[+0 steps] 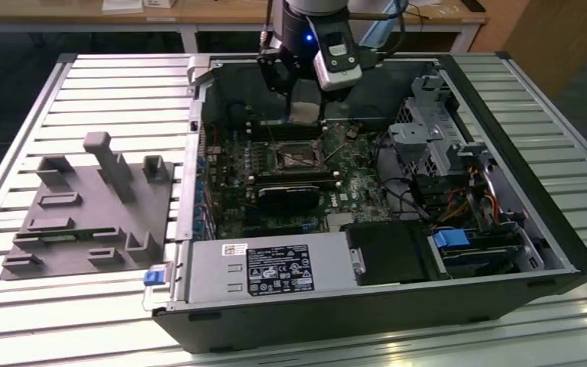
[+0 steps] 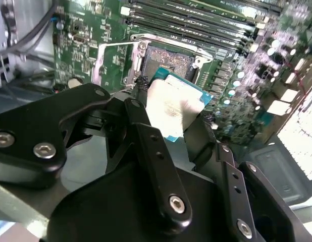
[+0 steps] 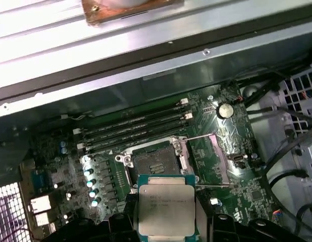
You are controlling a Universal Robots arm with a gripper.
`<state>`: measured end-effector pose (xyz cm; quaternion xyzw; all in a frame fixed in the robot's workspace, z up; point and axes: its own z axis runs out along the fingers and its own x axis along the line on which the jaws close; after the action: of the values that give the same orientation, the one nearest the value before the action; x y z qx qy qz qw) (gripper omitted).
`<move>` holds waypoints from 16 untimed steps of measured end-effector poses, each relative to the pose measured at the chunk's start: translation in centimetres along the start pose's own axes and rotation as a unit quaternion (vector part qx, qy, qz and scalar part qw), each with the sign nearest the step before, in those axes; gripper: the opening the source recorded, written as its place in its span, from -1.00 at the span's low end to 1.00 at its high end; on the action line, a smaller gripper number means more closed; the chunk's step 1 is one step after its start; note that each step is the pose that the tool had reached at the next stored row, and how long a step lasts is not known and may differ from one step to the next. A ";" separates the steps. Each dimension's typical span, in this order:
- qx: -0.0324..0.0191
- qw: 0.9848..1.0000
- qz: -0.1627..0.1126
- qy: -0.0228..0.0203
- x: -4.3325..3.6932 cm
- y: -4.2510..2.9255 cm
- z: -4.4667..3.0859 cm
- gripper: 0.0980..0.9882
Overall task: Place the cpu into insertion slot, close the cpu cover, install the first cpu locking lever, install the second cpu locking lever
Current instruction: 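Place the cpu into insertion slot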
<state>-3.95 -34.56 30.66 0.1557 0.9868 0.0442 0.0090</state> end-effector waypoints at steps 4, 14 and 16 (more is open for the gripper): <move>0.000 0.999 0.037 -0.003 0.00 -0.02 0.24 -0.01; 0.001 0.992 0.126 -0.011 0.00 -0.08 0.91 -0.01; 0.001 0.989 0.144 -0.013 0.00 -0.10 1.06 -0.01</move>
<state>-3.95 -34.57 29.59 0.2968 0.9539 0.0423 0.0153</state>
